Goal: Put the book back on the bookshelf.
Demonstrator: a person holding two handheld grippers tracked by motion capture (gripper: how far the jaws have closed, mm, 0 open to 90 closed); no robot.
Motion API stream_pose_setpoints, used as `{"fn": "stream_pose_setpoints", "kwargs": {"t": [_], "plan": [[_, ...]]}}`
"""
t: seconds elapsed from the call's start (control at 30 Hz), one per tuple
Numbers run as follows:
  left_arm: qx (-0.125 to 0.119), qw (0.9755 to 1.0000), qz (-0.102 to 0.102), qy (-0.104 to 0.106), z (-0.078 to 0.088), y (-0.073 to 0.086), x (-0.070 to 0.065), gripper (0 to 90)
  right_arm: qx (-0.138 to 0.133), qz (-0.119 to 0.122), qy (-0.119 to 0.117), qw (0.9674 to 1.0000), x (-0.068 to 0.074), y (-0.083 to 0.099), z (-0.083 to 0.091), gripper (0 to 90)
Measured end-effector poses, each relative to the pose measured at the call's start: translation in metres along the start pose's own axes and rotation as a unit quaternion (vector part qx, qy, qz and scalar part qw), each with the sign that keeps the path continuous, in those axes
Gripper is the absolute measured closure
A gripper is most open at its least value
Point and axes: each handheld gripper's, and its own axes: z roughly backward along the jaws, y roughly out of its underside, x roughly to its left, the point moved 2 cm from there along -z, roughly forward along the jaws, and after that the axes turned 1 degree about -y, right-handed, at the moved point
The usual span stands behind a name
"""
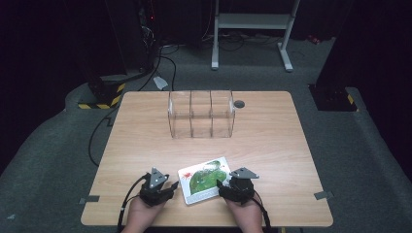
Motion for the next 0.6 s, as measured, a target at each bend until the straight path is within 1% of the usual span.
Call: {"fn": "stream_pose_setpoints", "kwargs": {"t": [0.03, 0.07, 0.1, 0.13, 0.17, 0.2, 0.23, 0.27, 0.3, 0.37, 0.4, 0.47, 0.53, 0.6], "plan": [[0.005, 0.9999, -0.010, -0.002, -0.001, 0.000, -0.005, 51.8, 0.002, 0.001, -0.001, 1.0000, 0.000, 0.000, 0.001, 31.1], [0.009, 0.9999, -0.013, -0.006, -0.002, 0.000, -0.008, 52.1, 0.004, 0.002, -0.002, 1.0000, 0.000, 0.000, 0.002, 32.3], [0.010, 0.9998, -0.014, -0.009, -0.003, 0.001, -0.010, 54.8, -0.005, 0.006, -0.002, 1.0000, -0.004, 0.001, 0.008, 33.0], [0.008, 0.9999, -0.009, -0.010, -0.003, 0.001, -0.011, 54.8, -0.005, 0.006, -0.002, 1.0000, -0.004, 0.001, 0.008, 33.0], [0.017, 0.9997, -0.011, -0.012, -0.004, 0.001, -0.011, 58.1, -0.017, -0.012, -0.007, 0.9998, -0.013, 0.002, 0.017, 33.1], [0.016, 0.9997, -0.011, -0.012, -0.004, 0.002, -0.011, 59.1, -0.019, -0.014, -0.009, 0.9997, -0.016, 0.002, 0.019, 33.1], [0.016, 0.9997, -0.011, -0.012, -0.004, 0.002, -0.011, 59.7, -0.019, -0.014, -0.009, 0.9997, -0.016, 0.002, 0.019, 33.1], [0.017, 0.9997, -0.010, -0.011, -0.004, 0.002, -0.011, 59.7, -0.017, -0.020, -0.011, 0.9996, -0.018, 0.003, 0.021, 33.1], [0.016, 0.9998, -0.009, -0.011, -0.004, 0.002, -0.011, 60.1, -0.006, -0.030, -0.015, 0.9994, -0.020, 0.006, 0.019, 33.1], [0.016, 0.9998, -0.007, -0.011, -0.004, 0.002, -0.011, 60.4, -0.004, -0.029, -0.018, 0.9994, -0.020, 0.006, 0.018, 33.2], [0.016, 0.9998, -0.005, -0.009, -0.004, 0.002, -0.012, 62.6, 0.002, -0.025, -0.027, 0.9993, -0.018, 0.008, 0.016, 33.7], [0.016, 0.9998, -0.006, -0.010, -0.003, 0.002, -0.012, 63.3, 0.005, -0.030, -0.027, 0.9992, -0.017, 0.008, 0.016, 34.1], [0.016, 0.9999, -0.002, -0.006, -0.003, 0.002, -0.013, 65.0, 0.007, -0.019, -0.026, 0.9995, -0.015, 0.010, 0.015, 34.9], [0.015, 0.9999, -0.004, -0.003, -0.003, 0.002, -0.014, 67.0, 0.010, -0.025, -0.032, 0.9991, -0.013, 0.011, 0.015, 35.2]]}}
